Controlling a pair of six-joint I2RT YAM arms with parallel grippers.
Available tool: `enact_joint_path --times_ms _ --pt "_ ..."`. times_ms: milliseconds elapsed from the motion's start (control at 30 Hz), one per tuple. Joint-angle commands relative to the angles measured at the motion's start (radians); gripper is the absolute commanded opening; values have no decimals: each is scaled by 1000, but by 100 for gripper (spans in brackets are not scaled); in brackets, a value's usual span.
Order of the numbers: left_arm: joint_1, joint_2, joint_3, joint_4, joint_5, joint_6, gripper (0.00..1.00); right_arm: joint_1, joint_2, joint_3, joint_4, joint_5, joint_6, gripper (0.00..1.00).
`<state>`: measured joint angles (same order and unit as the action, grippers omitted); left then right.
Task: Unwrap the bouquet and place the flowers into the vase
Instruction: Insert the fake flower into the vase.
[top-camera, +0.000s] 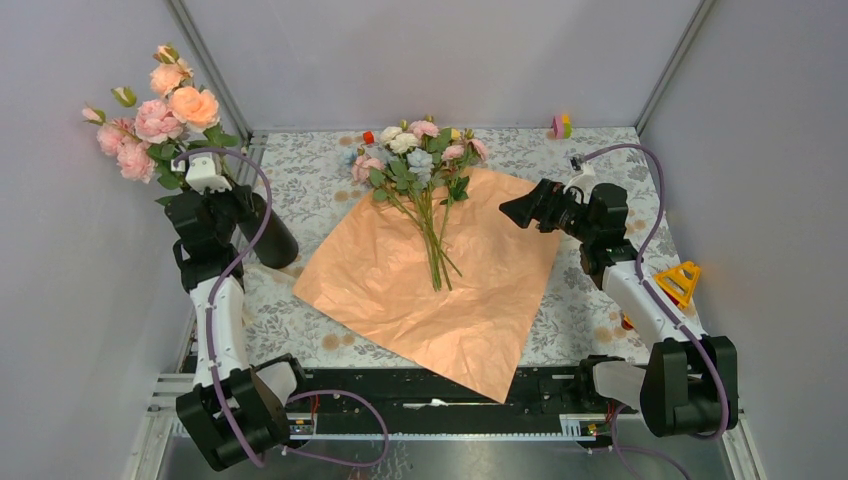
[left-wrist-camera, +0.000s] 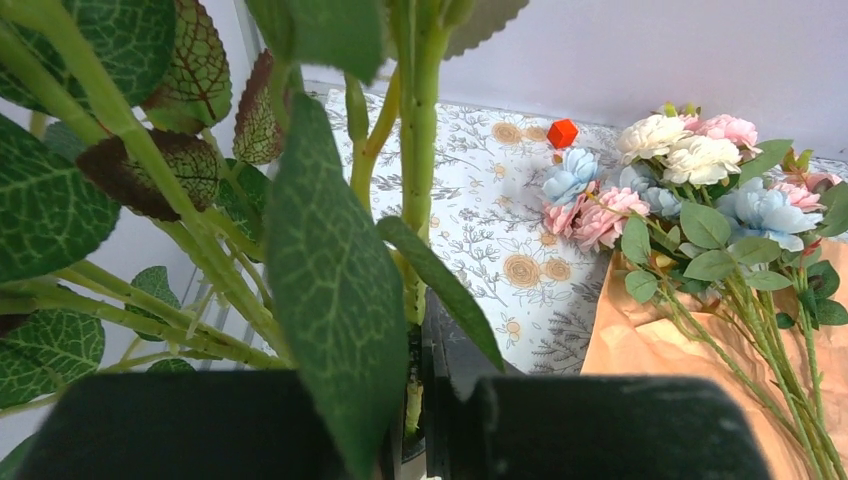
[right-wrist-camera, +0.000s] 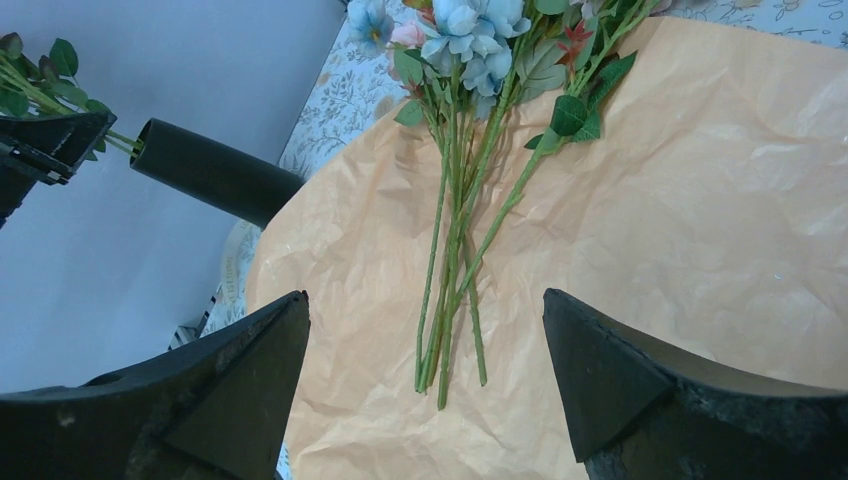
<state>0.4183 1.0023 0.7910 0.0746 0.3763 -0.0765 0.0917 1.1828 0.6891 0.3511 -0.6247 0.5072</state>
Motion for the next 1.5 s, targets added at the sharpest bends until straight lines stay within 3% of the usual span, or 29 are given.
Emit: enact_joint_path --times_ms 0,1100,1467 --pt "4 13 -9 14 -9 0 8 -4 -8 6 55 -32 9 93" --pt "-19 -26 6 1 28 -46 47 -4 -6 9 54 -38 10 92" --pt "-87 -46 97 -83 42 -47 55 -4 -11 14 34 -35 -6 92"
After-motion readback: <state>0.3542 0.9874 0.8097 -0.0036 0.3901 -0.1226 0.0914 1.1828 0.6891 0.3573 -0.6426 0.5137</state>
